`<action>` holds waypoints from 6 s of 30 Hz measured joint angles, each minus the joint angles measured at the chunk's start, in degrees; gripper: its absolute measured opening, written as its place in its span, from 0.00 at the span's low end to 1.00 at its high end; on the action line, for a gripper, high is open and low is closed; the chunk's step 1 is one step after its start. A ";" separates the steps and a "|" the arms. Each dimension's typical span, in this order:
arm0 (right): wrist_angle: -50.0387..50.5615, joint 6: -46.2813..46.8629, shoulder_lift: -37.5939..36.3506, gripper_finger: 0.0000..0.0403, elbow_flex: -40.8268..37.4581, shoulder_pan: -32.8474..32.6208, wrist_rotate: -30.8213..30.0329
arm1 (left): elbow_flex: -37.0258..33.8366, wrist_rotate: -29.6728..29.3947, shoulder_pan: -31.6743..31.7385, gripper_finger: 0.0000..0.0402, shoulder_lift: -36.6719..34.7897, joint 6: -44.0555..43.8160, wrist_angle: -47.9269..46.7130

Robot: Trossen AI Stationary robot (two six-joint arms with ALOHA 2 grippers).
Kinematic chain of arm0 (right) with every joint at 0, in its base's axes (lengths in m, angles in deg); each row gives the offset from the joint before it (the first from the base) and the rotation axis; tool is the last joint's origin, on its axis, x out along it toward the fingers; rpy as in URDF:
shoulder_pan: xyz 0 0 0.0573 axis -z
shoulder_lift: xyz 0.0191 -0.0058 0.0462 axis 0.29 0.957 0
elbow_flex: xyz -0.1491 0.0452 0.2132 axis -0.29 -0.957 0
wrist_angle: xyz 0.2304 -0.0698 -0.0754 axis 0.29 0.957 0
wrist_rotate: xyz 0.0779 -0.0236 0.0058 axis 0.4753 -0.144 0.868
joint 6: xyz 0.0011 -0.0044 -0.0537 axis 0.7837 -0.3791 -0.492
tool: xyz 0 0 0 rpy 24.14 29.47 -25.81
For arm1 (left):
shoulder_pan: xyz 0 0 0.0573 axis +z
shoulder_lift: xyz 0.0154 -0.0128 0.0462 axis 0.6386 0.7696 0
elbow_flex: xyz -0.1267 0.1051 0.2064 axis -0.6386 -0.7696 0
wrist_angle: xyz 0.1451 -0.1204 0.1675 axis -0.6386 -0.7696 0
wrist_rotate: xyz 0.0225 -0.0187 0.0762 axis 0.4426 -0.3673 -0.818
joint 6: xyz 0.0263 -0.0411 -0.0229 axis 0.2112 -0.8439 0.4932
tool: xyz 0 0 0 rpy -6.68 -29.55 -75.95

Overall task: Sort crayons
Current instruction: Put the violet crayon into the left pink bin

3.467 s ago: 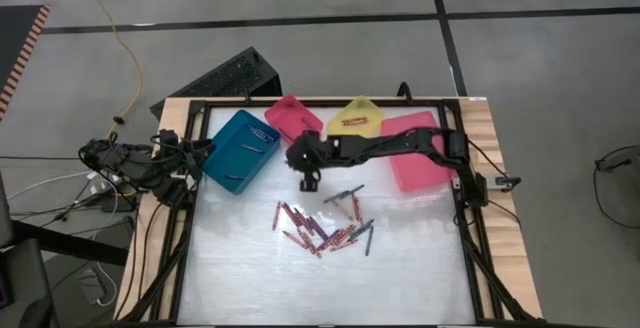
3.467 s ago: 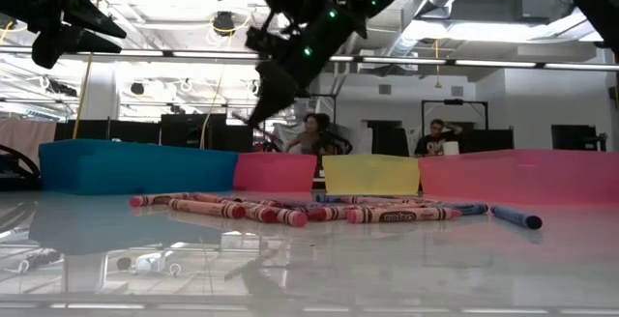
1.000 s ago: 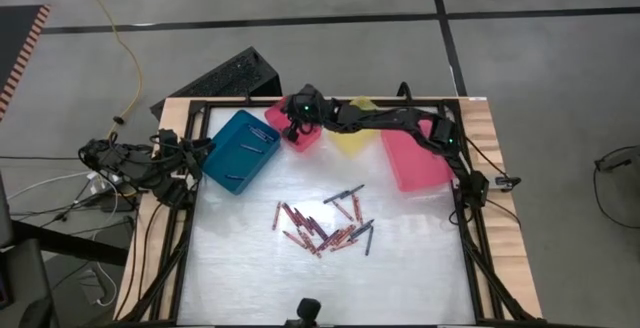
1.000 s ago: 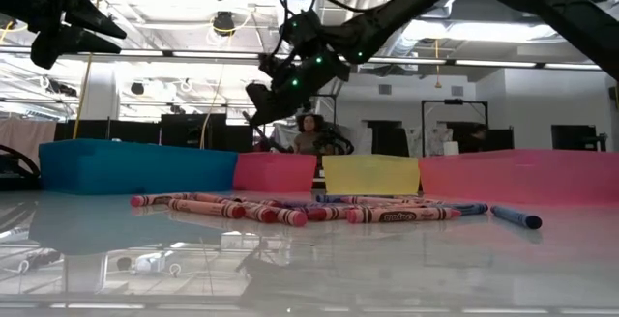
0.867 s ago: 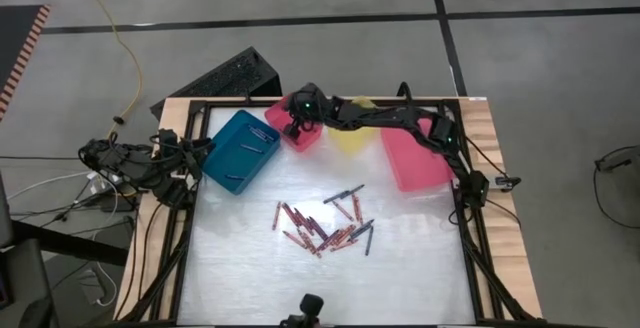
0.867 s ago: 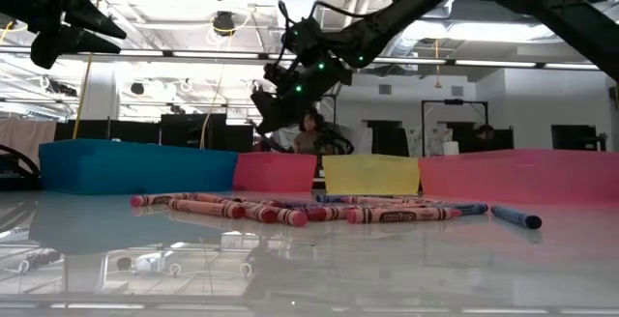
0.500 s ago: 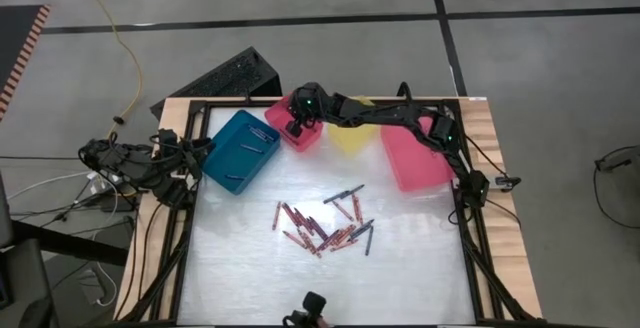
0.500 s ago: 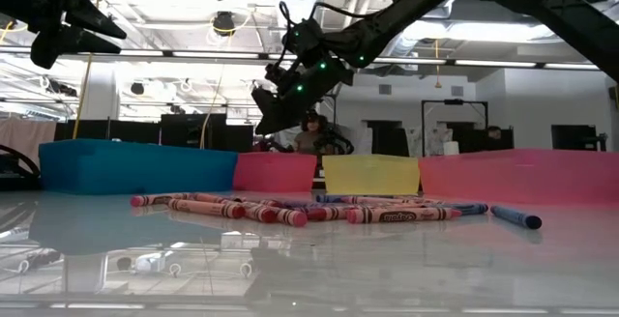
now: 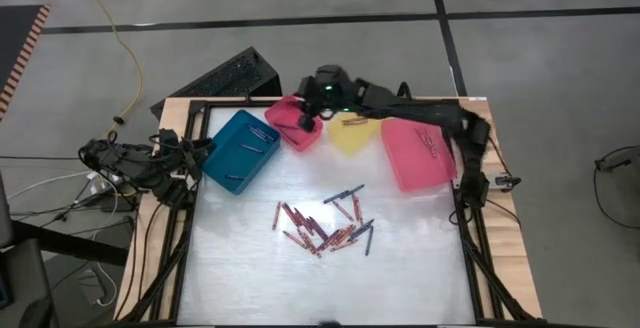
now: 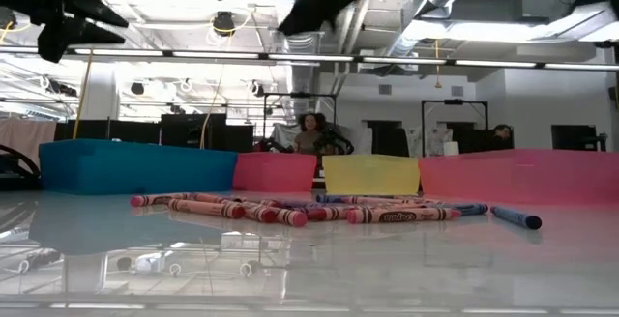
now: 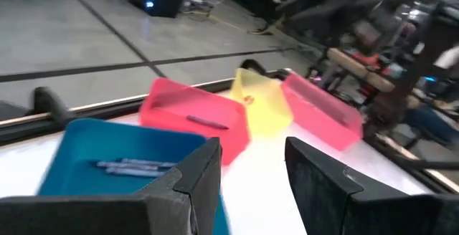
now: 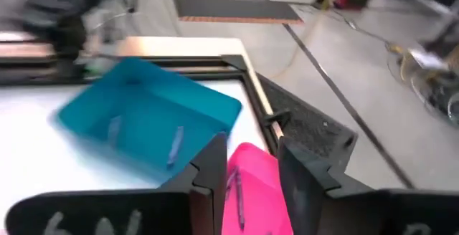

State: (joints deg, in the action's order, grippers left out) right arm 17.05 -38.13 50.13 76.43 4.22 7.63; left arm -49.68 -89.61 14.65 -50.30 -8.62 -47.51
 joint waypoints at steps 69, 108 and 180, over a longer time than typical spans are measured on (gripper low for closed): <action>-22.76 19.70 0.50 0.30 -36.36 -35.31 -16.68 | -0.01 17.18 0.00 0.36 -0.02 12.10 8.55; -15.58 30.33 7.72 0.30 -35.60 -37.99 -23.43 | -0.01 15.73 0.02 0.36 -0.02 7.29 6.24; -61.22 18.06 6.85 0.01 -32.72 -3.19 -9.97 | -0.01 11.27 0.02 0.36 0.00 5.35 0.52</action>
State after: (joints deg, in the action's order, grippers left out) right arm -44.17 -20.07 56.98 43.71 1.03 -2.34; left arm -49.69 -78.34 14.67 -50.30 -3.27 -46.99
